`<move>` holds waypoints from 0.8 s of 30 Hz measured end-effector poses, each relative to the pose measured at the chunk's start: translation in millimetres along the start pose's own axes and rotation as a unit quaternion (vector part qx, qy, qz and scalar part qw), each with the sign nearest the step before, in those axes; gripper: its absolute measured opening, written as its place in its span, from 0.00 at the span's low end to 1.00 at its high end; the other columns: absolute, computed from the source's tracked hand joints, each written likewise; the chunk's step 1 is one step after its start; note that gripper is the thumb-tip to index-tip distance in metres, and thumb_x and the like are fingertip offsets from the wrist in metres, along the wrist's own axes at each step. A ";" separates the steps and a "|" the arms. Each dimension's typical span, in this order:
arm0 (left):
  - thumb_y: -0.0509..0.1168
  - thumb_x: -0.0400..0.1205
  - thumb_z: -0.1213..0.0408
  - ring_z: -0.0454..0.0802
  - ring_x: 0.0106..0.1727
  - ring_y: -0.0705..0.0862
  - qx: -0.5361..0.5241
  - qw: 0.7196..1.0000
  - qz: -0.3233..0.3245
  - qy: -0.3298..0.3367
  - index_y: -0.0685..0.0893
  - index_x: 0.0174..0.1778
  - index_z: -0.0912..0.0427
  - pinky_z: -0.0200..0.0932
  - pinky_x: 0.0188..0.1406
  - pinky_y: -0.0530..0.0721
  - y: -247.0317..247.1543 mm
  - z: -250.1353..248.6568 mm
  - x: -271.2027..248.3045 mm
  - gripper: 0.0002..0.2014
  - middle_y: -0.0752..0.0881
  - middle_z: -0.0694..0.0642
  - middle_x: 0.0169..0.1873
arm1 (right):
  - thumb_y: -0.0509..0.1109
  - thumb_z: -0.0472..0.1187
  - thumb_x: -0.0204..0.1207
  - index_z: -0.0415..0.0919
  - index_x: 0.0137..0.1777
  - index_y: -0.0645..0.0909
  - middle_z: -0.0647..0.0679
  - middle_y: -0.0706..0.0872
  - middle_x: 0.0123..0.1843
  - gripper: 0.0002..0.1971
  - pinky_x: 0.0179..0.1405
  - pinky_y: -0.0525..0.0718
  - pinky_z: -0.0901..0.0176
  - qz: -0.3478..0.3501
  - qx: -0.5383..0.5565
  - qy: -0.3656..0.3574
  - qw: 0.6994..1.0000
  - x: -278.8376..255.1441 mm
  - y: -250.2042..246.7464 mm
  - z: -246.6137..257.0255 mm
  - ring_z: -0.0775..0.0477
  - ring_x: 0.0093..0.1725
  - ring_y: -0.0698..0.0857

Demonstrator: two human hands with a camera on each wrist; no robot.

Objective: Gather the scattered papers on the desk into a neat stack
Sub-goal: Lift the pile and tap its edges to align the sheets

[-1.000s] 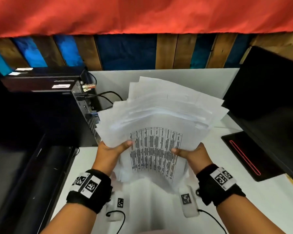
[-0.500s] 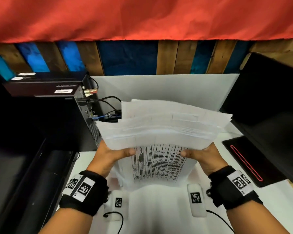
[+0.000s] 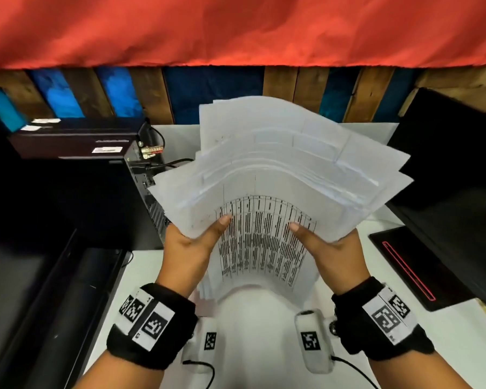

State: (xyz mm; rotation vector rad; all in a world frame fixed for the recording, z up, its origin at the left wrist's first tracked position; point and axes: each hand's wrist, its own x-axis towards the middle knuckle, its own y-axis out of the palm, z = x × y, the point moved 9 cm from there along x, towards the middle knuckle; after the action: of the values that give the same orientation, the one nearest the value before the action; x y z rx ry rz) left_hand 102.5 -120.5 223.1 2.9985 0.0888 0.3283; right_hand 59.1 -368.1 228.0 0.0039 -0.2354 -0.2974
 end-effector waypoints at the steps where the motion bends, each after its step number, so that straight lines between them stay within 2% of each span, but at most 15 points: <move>1: 0.74 0.74 0.73 0.46 0.56 0.90 0.005 1.000 0.001 -0.001 0.85 0.61 0.62 0.38 0.55 0.86 0.1 0.7 0.0 0.19 0.92 0.52 0.52 | 0.78 0.30 0.69 0.51 0.49 0.86 0.56 0.93 0.48 0.15 0.51 0.87 0.69 -0.010 -0.003 0.002 1.000 -0.3 -1.4 -2.5 0.59 0.50 0.91; 3: 0.76 0.71 0.74 0.47 0.55 0.90 0.015 1.000 0.003 -0.019 0.85 0.62 0.63 0.37 0.54 0.87 -2.5 11.4 -2.7 0.22 0.92 0.53 0.52 | 0.79 0.30 0.67 0.45 0.52 0.87 0.53 0.93 0.48 0.15 0.52 0.88 0.65 -0.019 -0.007 0.031 0.999 -3.9 -3.2 -15.7 0.57 0.49 0.91; 5: 0.78 0.68 0.75 0.50 0.54 0.91 0.013 0.998 0.013 -0.055 0.85 0.61 0.65 0.45 0.57 0.88 -6.4 28.8 -7.9 0.24 0.92 0.55 0.52 | 0.81 0.29 0.64 0.38 0.54 0.87 0.50 0.94 0.47 0.17 0.54 0.88 0.57 -0.012 -0.006 0.077 0.997 -10.7 -2.7 -32.6 0.53 0.49 0.92; 7: 0.79 0.65 0.74 0.54 0.54 0.91 0.004 0.997 0.023 -0.075 0.85 0.60 0.66 0.51 0.58 0.87 -10.2 38.3 -12.8 0.25 0.92 0.58 0.51 | 0.81 0.28 0.62 0.38 0.53 0.88 0.47 0.94 0.47 0.18 0.54 0.89 0.50 -0.013 0.002 0.100 0.995 -15.4 -4.8 -37.9 0.47 0.49 0.92; 8: 0.79 0.64 0.74 0.55 0.54 0.91 -0.001 0.997 0.025 -0.072 0.85 0.59 0.65 0.51 0.58 0.87 -11.0 37.2 -13.5 0.26 0.92 0.58 0.51 | 0.81 0.28 0.62 0.38 0.53 0.87 0.45 0.94 0.47 0.18 0.54 0.89 0.46 -0.024 0.008 0.093 0.995 -15.4 -7.3 -33.9 0.46 0.50 0.92; 10: 0.78 0.64 0.74 0.54 0.54 0.91 -0.015 0.998 0.031 -0.051 0.86 0.57 0.64 0.45 0.54 0.88 -10.4 26.4 -11.1 0.24 0.93 0.57 0.50 | 0.82 0.28 0.62 0.40 0.63 0.82 0.43 0.91 0.56 0.28 0.58 0.87 0.42 -0.067 0.020 0.049 0.996 -12.4 -14.2 -17.2 0.46 0.55 0.91; 12: 0.77 0.63 0.74 0.51 0.51 0.92 -0.036 0.998 0.034 -0.029 0.86 0.55 0.64 0.39 0.48 0.88 -8.1 10.7 -5.9 0.22 0.93 0.54 0.48 | 0.83 0.29 0.61 0.57 0.74 0.68 0.45 0.81 0.70 0.45 0.67 0.82 0.44 -0.132 0.010 -0.037 0.991 -11.8 -23.0 6.7 0.48 0.68 0.82; 13: 0.77 0.63 0.74 0.50 0.49 0.92 -0.041 0.999 0.034 -0.011 0.86 0.53 0.62 0.38 0.46 0.88 -7.3 1.2 -2.3 0.22 0.93 0.53 0.46 | 0.83 0.28 0.60 0.66 0.75 0.61 0.48 0.76 0.72 0.51 0.71 0.79 0.47 -0.154 -0.013 -0.102 0.983 -14.0 -23.9 23.7 0.48 0.72 0.77; 14: 0.79 0.62 0.72 0.47 0.47 0.92 -0.037 0.999 0.030 0.007 0.87 0.51 0.58 0.37 0.44 0.88 -7.9 -7.9 1.3 0.21 0.93 0.52 0.44 | 0.83 0.28 0.61 0.69 0.75 0.57 0.47 0.74 0.71 0.54 0.73 0.77 0.52 -0.162 -0.054 -0.175 0.970 -18.1 -21.3 40.6 0.49 0.73 0.74; 15: 0.82 0.62 0.69 0.46 0.45 0.91 -0.028 0.999 0.030 0.028 0.88 0.48 0.54 0.37 0.44 0.88 -8.0 -17.1 4.1 0.20 0.93 0.51 0.43 | 0.82 0.29 0.61 0.67 0.76 0.58 0.42 0.73 0.69 0.52 0.73 0.75 0.60 -0.159 -0.110 -0.242 0.951 -23.8 -16.1 53.8 0.51 0.72 0.73; 17: 0.80 0.64 0.61 0.49 0.47 0.90 -0.020 0.998 0.036 0.057 0.90 0.46 0.49 0.41 0.47 0.88 -7.2 -33.0 7.5 0.15 0.93 0.52 0.44 | 0.81 0.33 0.64 0.54 0.73 0.68 0.37 0.69 0.66 0.40 0.71 0.70 0.73 -0.150 -0.224 -0.309 0.912 -29.5 -5.5 66.1 0.66 0.70 0.70; 18: 0.79 0.65 0.58 0.52 0.48 0.90 -0.013 0.997 0.040 0.066 0.91 0.46 0.49 0.44 0.50 0.88 -5.9 -38.8 8.1 0.14 0.93 0.53 0.45 | 0.80 0.36 0.65 0.49 0.71 0.73 0.40 0.68 0.67 0.34 0.69 0.70 0.76 -0.147 -0.262 -0.308 0.903 -28.8 -2.3 66.0 0.73 0.69 0.67; 20: 0.78 0.70 0.58 0.48 0.46 0.90 0.015 0.995 0.042 0.089 0.91 0.43 0.49 0.40 0.49 0.86 -2.9 -46.8 8.0 0.07 0.93 0.51 0.42 | 0.81 0.40 0.67 0.46 0.63 0.83 0.42 0.69 0.66 0.23 0.67 0.73 0.77 -0.142 -0.295 -0.278 0.903 -24.7 -1.9 57.6 0.77 0.66 0.68; 22: 0.74 0.75 0.63 0.40 0.41 0.89 0.040 0.994 0.036 0.098 0.90 0.39 0.52 0.32 0.45 0.83 -2.2 -47.2 6.7 0.01 0.92 0.46 0.37 | 0.81 0.43 0.67 0.43 0.54 0.86 0.38 0.72 0.64 0.16 0.60 0.83 0.69 -0.147 -0.302 -0.246 0.909 -21.9 -5.4 48.4 0.75 0.61 0.72; 24: 0.71 0.78 0.69 0.43 0.43 0.89 0.048 0.994 0.028 0.092 0.90 0.40 0.55 0.34 0.46 0.84 -5.3 -41.4 4.7 0.05 0.92 0.48 0.39 | 0.80 0.46 0.67 0.42 0.52 0.85 0.39 0.72 0.62 0.16 0.48 0.90 0.50 -0.154 -0.297 -0.222 0.916 -23.3 -7.0 45.0 0.67 0.59 0.75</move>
State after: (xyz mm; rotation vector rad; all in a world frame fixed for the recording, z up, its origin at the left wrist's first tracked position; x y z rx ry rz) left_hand 97.8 -110.1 263.5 3.0612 0.0374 0.6244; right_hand 25.1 -366.7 266.2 -0.6425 -0.5918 -0.6769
